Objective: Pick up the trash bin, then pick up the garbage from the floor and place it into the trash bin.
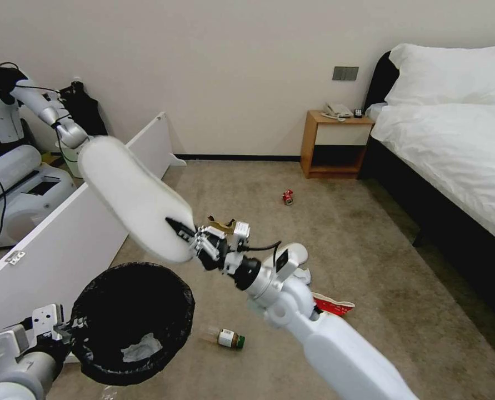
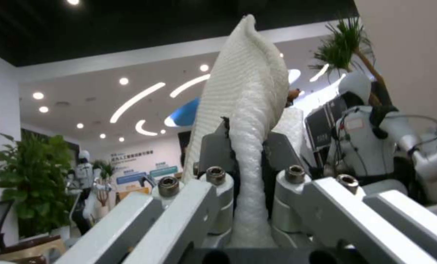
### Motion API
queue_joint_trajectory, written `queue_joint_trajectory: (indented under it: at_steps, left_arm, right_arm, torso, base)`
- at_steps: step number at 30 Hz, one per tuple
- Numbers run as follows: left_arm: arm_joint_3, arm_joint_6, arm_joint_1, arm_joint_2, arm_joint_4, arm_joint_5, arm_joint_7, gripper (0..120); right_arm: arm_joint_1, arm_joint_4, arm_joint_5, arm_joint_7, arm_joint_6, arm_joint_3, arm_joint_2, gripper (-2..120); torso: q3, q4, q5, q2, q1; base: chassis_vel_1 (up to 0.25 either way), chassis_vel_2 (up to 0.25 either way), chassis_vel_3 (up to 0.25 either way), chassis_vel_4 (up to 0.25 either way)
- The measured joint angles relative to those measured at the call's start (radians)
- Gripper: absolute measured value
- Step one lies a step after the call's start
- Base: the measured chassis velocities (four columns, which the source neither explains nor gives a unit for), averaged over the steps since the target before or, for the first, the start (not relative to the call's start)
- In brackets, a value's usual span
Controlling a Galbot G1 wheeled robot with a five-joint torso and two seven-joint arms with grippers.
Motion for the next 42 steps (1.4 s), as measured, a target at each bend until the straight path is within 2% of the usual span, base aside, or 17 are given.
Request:
queue_joint_trajectory:
  at_steps: [6, 16, 27, 36, 42]
  left_arm:
    - [0.013, 0.000, 0.000, -0.004, -0.004, -0.005, -0.001, 2]
    - [0.003, 0.000, 0.001, 0.001, -0.008, -0.037, -0.006, 2]
    - [0.006, 0.000, -0.002, 0.005, -0.010, -0.050, -0.011, 2]
    - [0.005, 0.000, -0.002, 0.006, -0.010, -0.062, -0.013, 2]
    - [-0.002, 0.000, -0.003, 0.007, -0.008, -0.062, -0.013, 2]
  right_arm:
    - [-0.013, -0.075, -0.010, -0.042, 0.016, -0.026, 0.054, 5]
    - [-0.052, -0.115, 0.013, -0.092, 0.015, -0.048, 0.073, 5]
    - [-0.120, -0.145, 0.125, -0.194, 0.013, -0.084, 0.089, 5]
    - [-0.137, -0.163, 0.148, -0.214, 0.014, -0.075, 0.095, 5]
    - [-0.131, -0.182, 0.097, -0.203, 0.021, -0.075, 0.089, 5]
  torso:
    - [0.000, 0.0003, 0.0001, 0.000, 0.000]
    - [0.000, 0.0002, 0.0001, 0.000, 0.000]
    - [0.000, 0.0002, 0.0002, 0.000, 0.000]
    - [0.000, 0.0003, 0.0002, 0.000, 0.000]
    - [0.000, 0.0003, 0.0002, 0.000, 0.000]
  base:
    - [0.000, 0.000, 0.000, 0.000]
    - [0.000, 0.000, 0.000, 0.000]
    - [0.000, 0.000, 0.000, 0.000]
    - [0.000, 0.000, 0.000, 0.000]
    - [0.000, 0.000, 0.000, 0.000]
